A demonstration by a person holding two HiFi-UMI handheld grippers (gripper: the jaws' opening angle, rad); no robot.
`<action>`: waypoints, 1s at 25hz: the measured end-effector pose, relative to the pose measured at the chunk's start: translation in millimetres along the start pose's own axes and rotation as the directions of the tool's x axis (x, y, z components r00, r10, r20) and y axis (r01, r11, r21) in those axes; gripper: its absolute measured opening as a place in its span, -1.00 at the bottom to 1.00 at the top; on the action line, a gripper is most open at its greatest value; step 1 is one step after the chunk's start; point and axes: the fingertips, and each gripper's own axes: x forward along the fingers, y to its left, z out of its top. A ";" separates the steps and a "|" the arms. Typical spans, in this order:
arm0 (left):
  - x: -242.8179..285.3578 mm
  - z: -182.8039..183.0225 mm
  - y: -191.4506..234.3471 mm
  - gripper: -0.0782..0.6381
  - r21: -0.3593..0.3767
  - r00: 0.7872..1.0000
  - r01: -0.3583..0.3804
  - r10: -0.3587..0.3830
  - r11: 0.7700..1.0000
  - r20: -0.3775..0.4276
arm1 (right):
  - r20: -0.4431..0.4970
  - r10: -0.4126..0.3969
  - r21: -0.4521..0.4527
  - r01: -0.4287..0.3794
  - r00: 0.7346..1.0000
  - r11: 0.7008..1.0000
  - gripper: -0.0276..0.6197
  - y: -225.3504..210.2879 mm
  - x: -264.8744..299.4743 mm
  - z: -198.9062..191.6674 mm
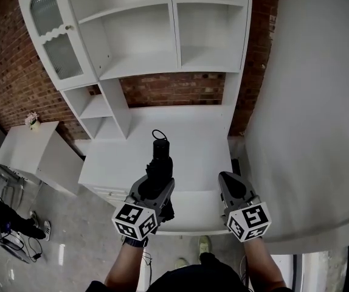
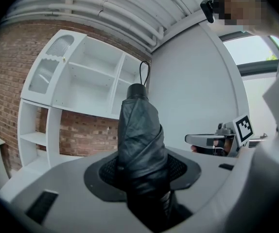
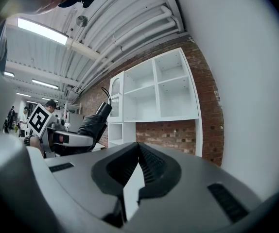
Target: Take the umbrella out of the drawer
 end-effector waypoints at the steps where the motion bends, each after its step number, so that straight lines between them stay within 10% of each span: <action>1: -1.9 4.1 0.9 -0.22 -0.003 1.000 -0.003 0.003 1.000 0.011 | 0.005 -0.002 -0.003 0.002 1.000 1.000 -0.90 0.8 0.8 3.6; 25: -11.3 36.2 13.6 -0.22 0.026 0.993 -0.041 0.038 0.999 0.109 | 0.024 0.037 -0.050 -0.035 0.999 0.998 -0.91 8.1 19.5 24.4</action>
